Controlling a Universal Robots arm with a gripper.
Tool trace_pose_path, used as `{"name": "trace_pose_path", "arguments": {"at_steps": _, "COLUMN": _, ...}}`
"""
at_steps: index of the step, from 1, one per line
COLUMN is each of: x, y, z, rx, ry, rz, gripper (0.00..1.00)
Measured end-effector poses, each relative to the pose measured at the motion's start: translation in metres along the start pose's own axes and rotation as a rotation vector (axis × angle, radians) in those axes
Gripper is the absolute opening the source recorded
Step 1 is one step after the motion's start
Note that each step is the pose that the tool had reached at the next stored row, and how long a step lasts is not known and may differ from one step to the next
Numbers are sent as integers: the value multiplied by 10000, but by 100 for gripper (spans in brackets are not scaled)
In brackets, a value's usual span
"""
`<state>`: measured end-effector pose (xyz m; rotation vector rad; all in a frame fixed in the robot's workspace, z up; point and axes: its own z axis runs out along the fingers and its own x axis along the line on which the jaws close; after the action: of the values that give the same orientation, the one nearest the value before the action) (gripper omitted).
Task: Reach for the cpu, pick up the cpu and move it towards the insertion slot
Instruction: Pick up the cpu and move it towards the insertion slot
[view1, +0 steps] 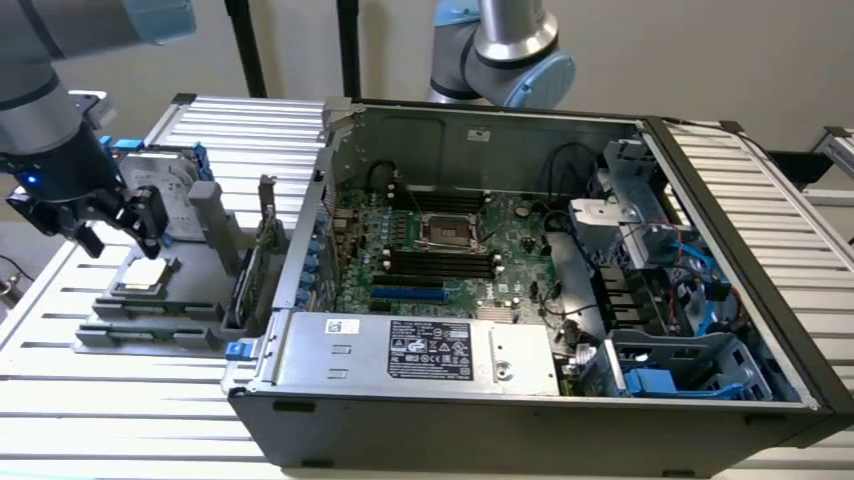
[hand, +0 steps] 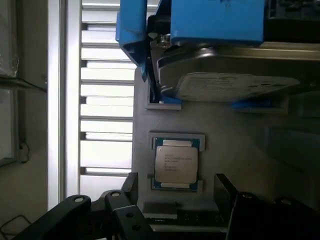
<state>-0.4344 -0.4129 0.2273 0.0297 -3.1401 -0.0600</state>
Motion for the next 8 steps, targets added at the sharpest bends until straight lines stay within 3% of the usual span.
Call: {"name": "trace_pose_path", "arguments": {"at_steps": 8, "x": -37, "y": -13, "z": 145, "rx": 1, "ry": 1, "rz": 1, "gripper": 71}}
